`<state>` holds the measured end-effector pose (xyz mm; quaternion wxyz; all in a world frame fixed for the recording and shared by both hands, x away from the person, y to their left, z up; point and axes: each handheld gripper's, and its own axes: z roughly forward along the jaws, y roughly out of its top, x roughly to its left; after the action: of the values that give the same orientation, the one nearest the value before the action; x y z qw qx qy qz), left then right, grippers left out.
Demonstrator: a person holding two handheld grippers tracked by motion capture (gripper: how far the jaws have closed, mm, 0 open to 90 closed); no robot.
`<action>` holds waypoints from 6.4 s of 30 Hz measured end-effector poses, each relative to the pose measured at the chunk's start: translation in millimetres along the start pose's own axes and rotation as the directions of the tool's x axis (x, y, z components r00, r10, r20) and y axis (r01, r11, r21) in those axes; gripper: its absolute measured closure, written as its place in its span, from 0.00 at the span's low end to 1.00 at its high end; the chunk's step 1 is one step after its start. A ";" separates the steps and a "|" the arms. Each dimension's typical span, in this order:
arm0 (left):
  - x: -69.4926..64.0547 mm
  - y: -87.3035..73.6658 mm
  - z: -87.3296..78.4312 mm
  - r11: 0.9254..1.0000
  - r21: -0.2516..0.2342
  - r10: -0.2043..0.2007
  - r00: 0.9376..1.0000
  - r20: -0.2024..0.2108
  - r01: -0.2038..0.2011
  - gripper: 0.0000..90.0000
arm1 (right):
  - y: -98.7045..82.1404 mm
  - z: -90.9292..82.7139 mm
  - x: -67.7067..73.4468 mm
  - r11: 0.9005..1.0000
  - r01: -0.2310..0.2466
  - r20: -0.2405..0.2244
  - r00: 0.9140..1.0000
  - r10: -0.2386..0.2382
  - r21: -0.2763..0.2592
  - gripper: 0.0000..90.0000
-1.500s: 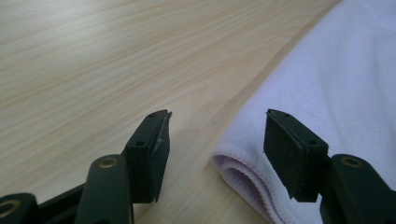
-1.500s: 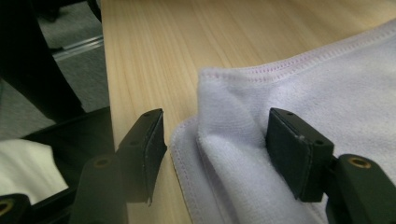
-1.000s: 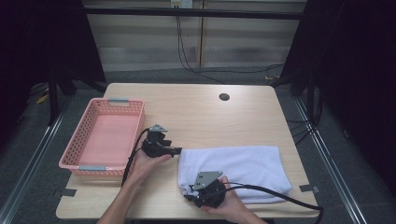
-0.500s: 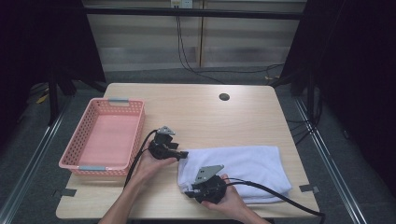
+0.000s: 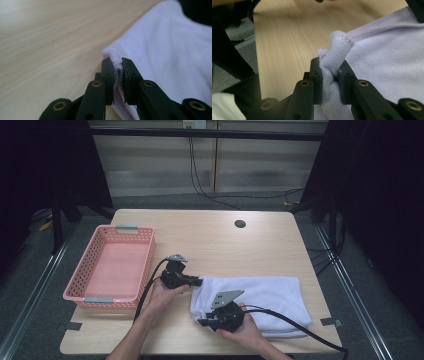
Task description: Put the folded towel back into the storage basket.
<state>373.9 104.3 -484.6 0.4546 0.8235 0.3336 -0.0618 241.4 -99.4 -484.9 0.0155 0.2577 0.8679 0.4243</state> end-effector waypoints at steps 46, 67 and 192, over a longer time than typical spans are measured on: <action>-31.1 74.1 -51.4 0.988 -0.138 0.055 0.996 -0.069 -0.064 0.89 | 70.0 -57.9 8.3 0.943 0.018 0.048 0.999 -0.003 -0.333 0.86; -58.1 59.2 70.9 0.997 0.008 0.078 0.997 0.018 -0.078 0.79 | -51.1 -92.4 -8.6 0.981 -0.117 0.186 0.972 0.146 -0.155 0.77; -110.0 -41.0 -43.8 0.977 0.077 0.194 0.979 0.069 -0.199 0.87 | -4.7 -93.3 -139.3 0.958 -0.262 0.105 0.956 0.275 -0.120 0.77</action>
<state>255.6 99.6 -443.7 0.4339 0.8684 0.2335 -0.0556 337.2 -234.0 -455.5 0.0237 0.3974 0.7989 0.4508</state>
